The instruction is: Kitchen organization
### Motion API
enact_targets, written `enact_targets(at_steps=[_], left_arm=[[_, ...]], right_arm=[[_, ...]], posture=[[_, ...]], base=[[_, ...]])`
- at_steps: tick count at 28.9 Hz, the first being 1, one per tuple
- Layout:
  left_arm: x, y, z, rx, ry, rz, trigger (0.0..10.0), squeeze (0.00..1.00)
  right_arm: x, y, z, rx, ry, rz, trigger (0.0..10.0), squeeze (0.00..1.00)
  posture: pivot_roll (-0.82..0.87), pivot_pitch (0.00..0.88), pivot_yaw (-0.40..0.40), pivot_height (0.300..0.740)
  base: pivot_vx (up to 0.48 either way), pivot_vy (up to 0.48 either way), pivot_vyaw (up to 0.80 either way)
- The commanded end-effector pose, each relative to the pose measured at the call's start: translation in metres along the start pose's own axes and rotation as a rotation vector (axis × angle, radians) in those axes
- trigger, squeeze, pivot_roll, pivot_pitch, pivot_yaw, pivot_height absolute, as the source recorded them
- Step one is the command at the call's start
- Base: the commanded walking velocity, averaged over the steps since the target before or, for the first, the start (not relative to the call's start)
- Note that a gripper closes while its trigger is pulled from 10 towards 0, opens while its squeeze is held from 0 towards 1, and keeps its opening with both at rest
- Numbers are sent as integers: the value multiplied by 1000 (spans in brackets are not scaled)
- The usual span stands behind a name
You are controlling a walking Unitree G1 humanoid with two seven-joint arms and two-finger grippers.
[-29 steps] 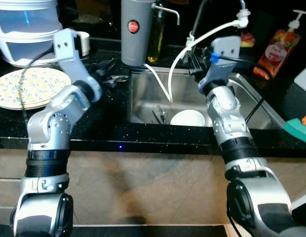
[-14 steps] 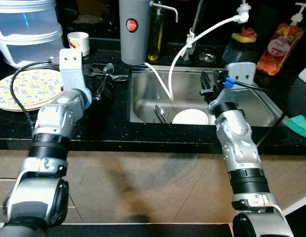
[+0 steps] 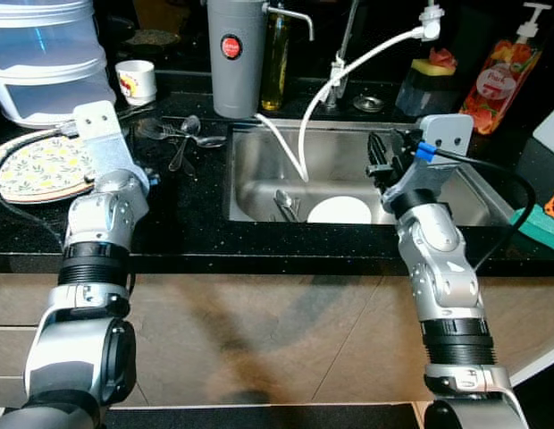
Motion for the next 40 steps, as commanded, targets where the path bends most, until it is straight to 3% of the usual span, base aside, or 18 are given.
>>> enact_targets(at_steps=[1, 12, 13, 14, 22, 25, 29, 30, 31, 33, 37, 40], left_arm=[[-6, 3, -3, -19, -38, 36, 10000, 0], [-27, 10, -3, -68, -38, 157, 9882, 0], [-29, 11, 0, -56, -35, 164, 4235, 0], [-29, 11, 1, -56, -29, 163, 0, 0], [-17, 12, 6, -3, 51, 80, 0, 0], [2, 9, 1, -6, 97, -38, 0, 0], [10, 7, -4, -27, 98, -89, 0, 0], [18, 4, -6, -23, 120, -142, 4157, 0], [26, 1, -8, -26, 126, -195, 10000, 0], [38, -5, -10, -7, 158, -288, 10000, 0], [48, -12, -15, -16, 164, -363, 10000, 0], [55, -22, -31, -72, 225, -447, 10000, 0]], right_arm=[[2, -1, 1, 7, 4, 2, 10000, 0], [3, -2, 3, 14, -16, 4, 10000, 0], [3, -2, 3, 13, -18, 4, 10000, 0], [3, -2, 3, 13, -18, 4, 10000, 0], [4, -1, 3, 16, -21, 3, 10000, 0], [5, 1, 5, 27, -23, 3, 10000, 0], [5, 1, 5, 29, -24, 3, 10000, 0], [6, 2, 5, 31, -24, 3, 10000, 0], [6, 2, 5, 32, -24, 3, 10000, 0], [7, 2, 5, 33, -25, 2, 10000, 0], [7, 2, 5, 34, -25, 0, 10000, 0], [9, 3, 4, 32, -23, -4, 10000, 0]], posture=[[16, 0, -30, 740], [16, 0, -30, 740], [8, 0, -30, 740], [8, 0, -30, 740], [5, 0, -36, 740], [6, 0, -42, 740], [6, 0, -44, 740], [5, 0, -45, 740], [5, 0, -45, 740], [3, 0, -47, 740], [3, 0, -47, 740], [-1, 0, -47, 740]], base=[[0, 0, 0], [0, 0, 0], [0, 0, 0], [0, 0, 0], [0, 0, 0], [0, 0, 0], [0, 0, 0], [0, 0, 0], [0, 0, 0], [0, 0, 0], [0, 0, 0], [0, 0, 0]])
Point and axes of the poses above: a point about 5 cm out from each wrist's last joint towards the gripper, its own y axis pointing out of the wrist towards the gripper, its own x axis along the axis of the wrist's last joint, z = x × y, the point moved 2 cm from there along y, pointing out of the wrist towards the gripper, and after that the axes turned 11 degrees about y, right-handed, at the moved point
